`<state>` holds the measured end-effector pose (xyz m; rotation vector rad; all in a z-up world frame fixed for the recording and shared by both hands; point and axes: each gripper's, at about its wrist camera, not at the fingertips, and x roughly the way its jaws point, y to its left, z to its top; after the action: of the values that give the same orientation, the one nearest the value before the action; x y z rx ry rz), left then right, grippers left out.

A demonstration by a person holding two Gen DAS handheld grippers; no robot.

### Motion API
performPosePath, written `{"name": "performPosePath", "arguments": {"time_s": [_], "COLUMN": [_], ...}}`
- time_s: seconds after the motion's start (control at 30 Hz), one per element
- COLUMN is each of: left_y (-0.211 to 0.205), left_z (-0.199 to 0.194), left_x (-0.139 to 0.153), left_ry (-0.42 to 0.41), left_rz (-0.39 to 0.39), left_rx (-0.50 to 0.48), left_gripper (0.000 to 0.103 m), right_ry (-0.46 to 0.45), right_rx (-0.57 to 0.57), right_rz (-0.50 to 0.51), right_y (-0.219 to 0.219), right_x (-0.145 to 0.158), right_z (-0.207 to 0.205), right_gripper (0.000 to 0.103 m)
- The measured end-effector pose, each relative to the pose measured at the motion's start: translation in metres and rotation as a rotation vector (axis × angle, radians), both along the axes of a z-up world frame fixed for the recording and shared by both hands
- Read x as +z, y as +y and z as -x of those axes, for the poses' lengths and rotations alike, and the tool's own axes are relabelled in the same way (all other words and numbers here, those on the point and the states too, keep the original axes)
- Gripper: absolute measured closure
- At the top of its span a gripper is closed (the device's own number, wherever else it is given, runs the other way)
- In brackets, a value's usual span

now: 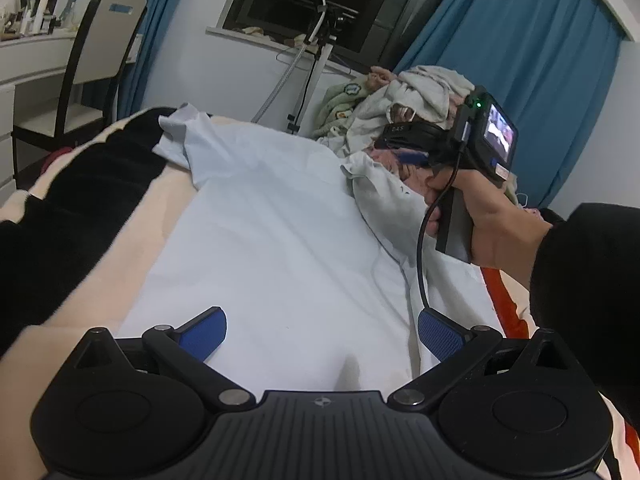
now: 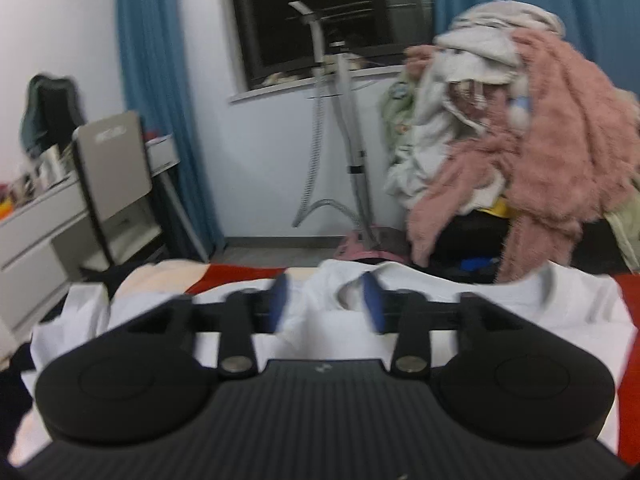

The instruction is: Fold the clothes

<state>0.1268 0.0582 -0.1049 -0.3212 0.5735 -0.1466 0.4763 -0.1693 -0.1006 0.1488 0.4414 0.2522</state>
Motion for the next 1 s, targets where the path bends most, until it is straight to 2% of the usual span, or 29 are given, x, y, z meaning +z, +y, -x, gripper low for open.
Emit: {"name": "performPosePath", "arguments": {"time_s": [0.13, 0.23, 0.33, 0.43, 0.47, 0.5, 0.57, 0.67, 0.77, 0.83, 0.93, 0.97, 1.0], "left_y": [0.002, 0.003, 0.001, 0.0, 0.0, 0.001, 0.003, 0.015, 0.035, 0.048, 0.055, 0.054, 0.054], "left_z": [0.013, 0.019, 0.022, 0.02, 0.019, 0.018, 0.017, 0.013, 0.014, 0.014, 0.015, 0.016, 0.017], "left_x": [0.01, 0.014, 0.014, 0.013, 0.012, 0.012, 0.012, 0.022, 0.034, 0.036, 0.038, 0.039, 0.04], "left_ry": [-0.024, -0.034, -0.034, -0.03, -0.027, -0.025, -0.029, -0.059, -0.111, -0.109, -0.098, -0.103, -0.109], "left_rz": [0.004, 0.004, -0.003, -0.008, -0.011, -0.014, -0.013, -0.022, -0.017, 0.01, 0.027, 0.021, 0.014], "left_rx": [0.002, 0.005, 0.004, 0.008, 0.011, 0.014, 0.021, 0.025, 0.068, 0.098, 0.105, 0.103, 0.1], "left_gripper": [0.0, 0.0, 0.0, 0.0, 0.0, 0.0, 0.0, 0.0, 0.0, 0.0, 0.0, 0.0, 0.0], "right_ry": [0.052, 0.127, 0.17, 0.18, 0.173, 0.166, 0.151, 0.102, 0.11, 0.12, 0.133, 0.137, 0.139], "right_rx": [-0.065, -0.113, -0.119, -0.094, -0.083, -0.072, -0.05, 0.027, 0.108, 0.141, 0.108, 0.093, 0.08], "right_rz": [-0.004, -0.098, -0.169, -0.176, -0.149, -0.122, -0.067, -0.047, -0.031, -0.015, 0.003, 0.0, -0.005], "right_y": [-0.021, -0.043, -0.053, -0.047, -0.04, -0.033, -0.019, 0.007, 0.037, 0.056, 0.068, 0.068, 0.066], "right_x": [-0.016, -0.037, -0.054, -0.06, -0.059, -0.057, -0.054, -0.045, -0.046, -0.047, -0.045, -0.041, -0.037], "right_z": [0.024, 0.039, 0.054, 0.058, 0.059, 0.059, 0.06, 0.066, 0.069, 0.072, 0.079, 0.083, 0.087], "right_gripper": [0.052, 0.05, 0.051, 0.052, 0.055, 0.071, 0.094, 0.094, 0.094, 0.093, 0.087, 0.073, 0.049]}}
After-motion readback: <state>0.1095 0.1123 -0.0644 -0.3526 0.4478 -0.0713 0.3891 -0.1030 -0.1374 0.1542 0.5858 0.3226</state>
